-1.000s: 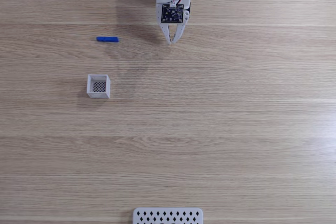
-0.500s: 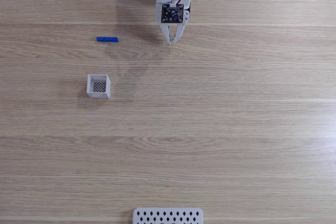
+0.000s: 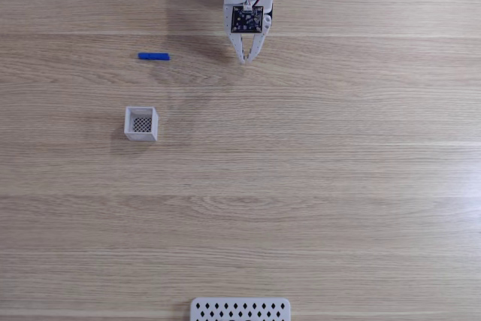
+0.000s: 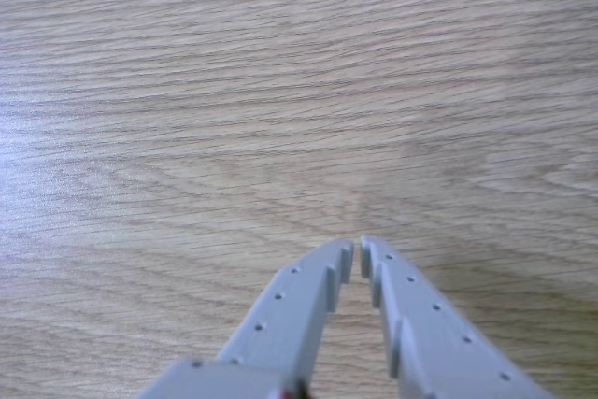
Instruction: Grasp a peg and put it in the crate.
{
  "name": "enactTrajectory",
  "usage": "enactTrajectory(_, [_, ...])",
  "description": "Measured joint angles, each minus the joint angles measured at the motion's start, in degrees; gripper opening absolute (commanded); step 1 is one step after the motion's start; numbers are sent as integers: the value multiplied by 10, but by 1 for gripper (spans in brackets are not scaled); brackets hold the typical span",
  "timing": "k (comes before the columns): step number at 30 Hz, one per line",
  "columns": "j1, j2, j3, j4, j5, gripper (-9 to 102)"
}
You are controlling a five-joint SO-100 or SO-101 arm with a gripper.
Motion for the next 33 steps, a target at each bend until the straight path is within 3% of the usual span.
enactTrajectory(29, [0, -3, 0, 0, 0, -1])
enactTrajectory(33, [19, -63, -17, 0, 0, -1])
